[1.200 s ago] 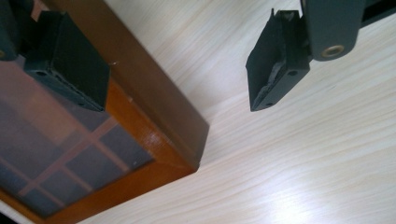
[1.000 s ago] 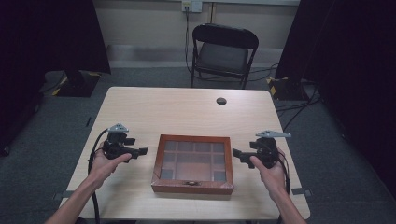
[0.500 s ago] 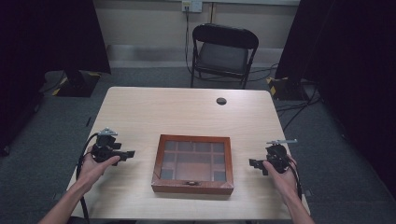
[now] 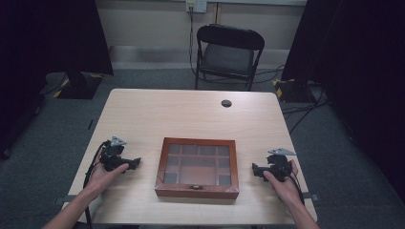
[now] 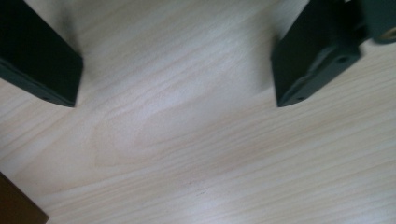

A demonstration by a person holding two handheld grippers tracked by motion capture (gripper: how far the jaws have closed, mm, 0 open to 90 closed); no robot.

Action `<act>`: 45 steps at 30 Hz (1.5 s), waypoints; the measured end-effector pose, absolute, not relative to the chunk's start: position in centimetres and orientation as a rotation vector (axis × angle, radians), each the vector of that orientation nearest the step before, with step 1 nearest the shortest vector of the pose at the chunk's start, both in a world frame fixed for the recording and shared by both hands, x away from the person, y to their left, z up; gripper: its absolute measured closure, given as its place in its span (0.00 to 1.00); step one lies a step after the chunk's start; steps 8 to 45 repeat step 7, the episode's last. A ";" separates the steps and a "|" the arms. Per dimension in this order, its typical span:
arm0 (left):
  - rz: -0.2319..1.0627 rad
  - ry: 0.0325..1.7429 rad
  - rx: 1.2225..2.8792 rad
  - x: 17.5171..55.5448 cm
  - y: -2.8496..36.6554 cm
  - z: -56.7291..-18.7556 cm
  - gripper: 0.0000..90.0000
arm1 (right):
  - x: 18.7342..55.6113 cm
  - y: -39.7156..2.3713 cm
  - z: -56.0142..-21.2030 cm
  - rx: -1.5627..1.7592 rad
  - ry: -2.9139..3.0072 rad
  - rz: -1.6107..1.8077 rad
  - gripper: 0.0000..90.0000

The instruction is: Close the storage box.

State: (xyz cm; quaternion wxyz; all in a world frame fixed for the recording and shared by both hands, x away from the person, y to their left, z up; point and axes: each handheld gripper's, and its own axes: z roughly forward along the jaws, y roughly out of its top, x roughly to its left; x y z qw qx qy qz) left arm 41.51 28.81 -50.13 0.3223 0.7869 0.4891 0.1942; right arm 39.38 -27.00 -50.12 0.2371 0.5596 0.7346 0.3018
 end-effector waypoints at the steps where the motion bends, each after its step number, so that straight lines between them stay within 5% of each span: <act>1: 0.510 1.284 2.066 41.5 28.8 -50.1 0.00 | 39.4 -27.0 -50.1 1.534 2.013 0.827 0.00; 45: 0.516 1.243 2.062 41.6 28.9 -50.3 0.00 | 39.4 -26.9 -50.1 1.534 2.008 0.828 0.00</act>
